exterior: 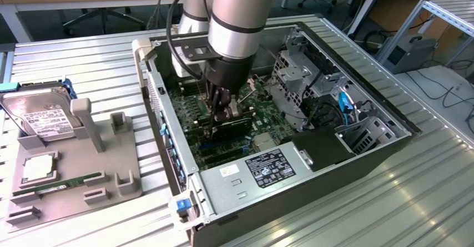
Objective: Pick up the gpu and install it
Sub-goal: 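Press down on the gpu until it lock into place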
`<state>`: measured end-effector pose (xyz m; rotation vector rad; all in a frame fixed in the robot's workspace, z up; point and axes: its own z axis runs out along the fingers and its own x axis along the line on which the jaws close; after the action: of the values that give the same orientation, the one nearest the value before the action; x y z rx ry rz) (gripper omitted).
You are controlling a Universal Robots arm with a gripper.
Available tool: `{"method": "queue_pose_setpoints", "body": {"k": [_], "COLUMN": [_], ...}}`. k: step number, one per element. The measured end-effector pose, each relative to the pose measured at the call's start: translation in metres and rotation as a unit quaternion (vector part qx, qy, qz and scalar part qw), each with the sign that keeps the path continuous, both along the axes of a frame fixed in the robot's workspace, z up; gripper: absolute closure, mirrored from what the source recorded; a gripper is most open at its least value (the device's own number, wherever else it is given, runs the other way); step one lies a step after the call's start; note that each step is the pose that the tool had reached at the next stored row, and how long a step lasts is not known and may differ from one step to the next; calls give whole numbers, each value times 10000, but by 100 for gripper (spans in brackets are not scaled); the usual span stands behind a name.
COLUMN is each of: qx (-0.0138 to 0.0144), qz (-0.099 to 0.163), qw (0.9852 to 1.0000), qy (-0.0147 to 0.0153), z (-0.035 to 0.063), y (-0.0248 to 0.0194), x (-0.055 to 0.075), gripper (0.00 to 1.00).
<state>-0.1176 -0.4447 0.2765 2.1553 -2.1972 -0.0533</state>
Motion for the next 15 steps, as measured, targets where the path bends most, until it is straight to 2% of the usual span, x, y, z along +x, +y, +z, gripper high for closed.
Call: {"method": "queue_pose_setpoints", "body": {"k": [15], "qx": [-2], "qz": [0], "qw": [10000], "qy": [1], "z": [-71], "y": [-3], "x": [-58], "gripper": [89]}}
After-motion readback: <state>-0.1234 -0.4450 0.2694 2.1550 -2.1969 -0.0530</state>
